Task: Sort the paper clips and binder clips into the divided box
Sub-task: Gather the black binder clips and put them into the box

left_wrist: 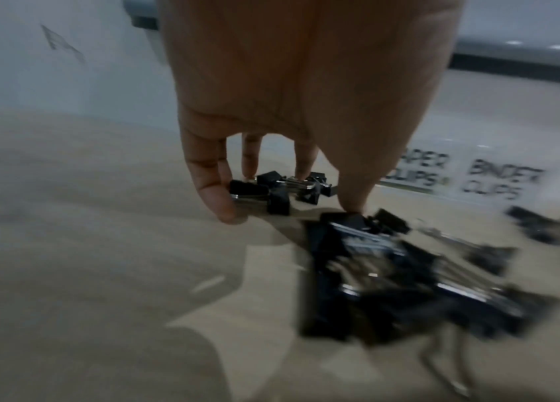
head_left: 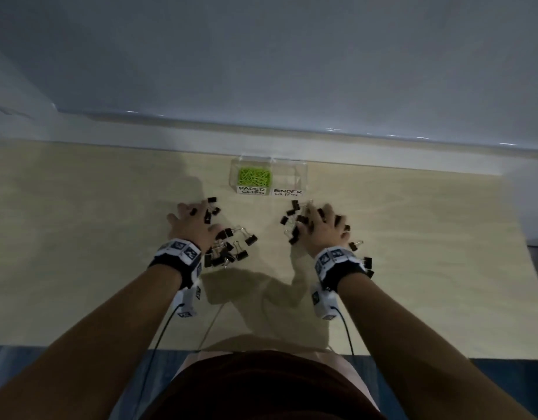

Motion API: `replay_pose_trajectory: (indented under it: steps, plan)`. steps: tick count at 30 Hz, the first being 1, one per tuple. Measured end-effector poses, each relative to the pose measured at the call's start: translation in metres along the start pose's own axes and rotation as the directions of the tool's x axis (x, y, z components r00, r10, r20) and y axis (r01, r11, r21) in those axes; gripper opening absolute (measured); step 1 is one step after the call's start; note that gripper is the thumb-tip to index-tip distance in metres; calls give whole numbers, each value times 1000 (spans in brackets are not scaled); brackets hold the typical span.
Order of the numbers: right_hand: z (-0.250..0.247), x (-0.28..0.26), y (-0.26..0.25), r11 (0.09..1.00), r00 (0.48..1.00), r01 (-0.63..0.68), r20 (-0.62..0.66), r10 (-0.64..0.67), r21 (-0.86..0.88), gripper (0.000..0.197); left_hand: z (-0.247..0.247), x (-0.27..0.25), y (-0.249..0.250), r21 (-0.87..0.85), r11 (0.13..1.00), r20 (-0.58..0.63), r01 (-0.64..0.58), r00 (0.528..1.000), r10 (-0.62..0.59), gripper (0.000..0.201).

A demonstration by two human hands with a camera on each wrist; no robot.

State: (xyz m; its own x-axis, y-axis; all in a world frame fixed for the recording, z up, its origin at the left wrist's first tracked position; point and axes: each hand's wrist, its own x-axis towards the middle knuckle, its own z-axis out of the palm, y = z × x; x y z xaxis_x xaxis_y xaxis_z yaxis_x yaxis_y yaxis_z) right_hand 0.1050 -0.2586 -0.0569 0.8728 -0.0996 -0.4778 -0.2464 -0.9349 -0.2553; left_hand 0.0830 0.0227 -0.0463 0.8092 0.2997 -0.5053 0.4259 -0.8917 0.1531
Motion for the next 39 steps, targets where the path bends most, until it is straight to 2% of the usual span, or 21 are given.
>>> replay_pose_trajectory:
  steps: [4, 6, 7, 8, 10, 12, 14, 18, 23, 28, 39]
  plan:
    - [9, -20, -15, 984, 984, 178, 0, -178, 25, 54, 18, -26, 27, -2, 989, -51, -145, 988, 144, 54]
    - [2, -29, -6, 977, 974, 214, -84, -212, 14, 53, 18, -35, 26, -15, 985, -77, -172, 982, 171, 55]
    - [-3, -33, 4, 982, 970, 187, -156, -185, -4, 52, 17, -37, 21, -28, 985, -89, -169, 982, 166, 55]
    - [-8, -36, 16, 992, 965, 128, -230, -126, -7, 50, 17, -40, 15, -41, 987, -92, -156, 984, 151, 56]
    - [-14, -41, 45, 995, 948, -59, -308, 79, 76, 47, 17, -45, 1, -56, 993, -61, -106, 993, 102, 62]
    - [-14, -48, 70, 945, 909, -258, -280, 307, 200, 44, 20, -54, -7, -106, 993, -17, -51, 999, 50, 68]
    - [-6, -55, 81, 907, 890, -335, -232, 393, 254, 42, 26, -62, -7, -164, 985, 9, -46, 999, 49, 72]
    - [15, -70, 69, 942, 931, -228, -228, 285, 246, 38, 35, -76, 6, -197, 971, 14, -133, 990, 138, 82]
    - [25, -72, 52, 981, 977, -42, -197, 79, 188, 33, 40, -80, 14, -124, 954, -31, -271, 963, 269, 55]
    - [20, -67, 51, 977, 980, 138, -167, -111, 165, 18, 34, -80, 9, -121, 916, -18, -382, 924, 383, 39]
    - [8, -65, 57, 971, 968, 225, -132, -215, 74, 15, 25, -76, 3, -172, 885, 9, -432, 898, 440, 33]
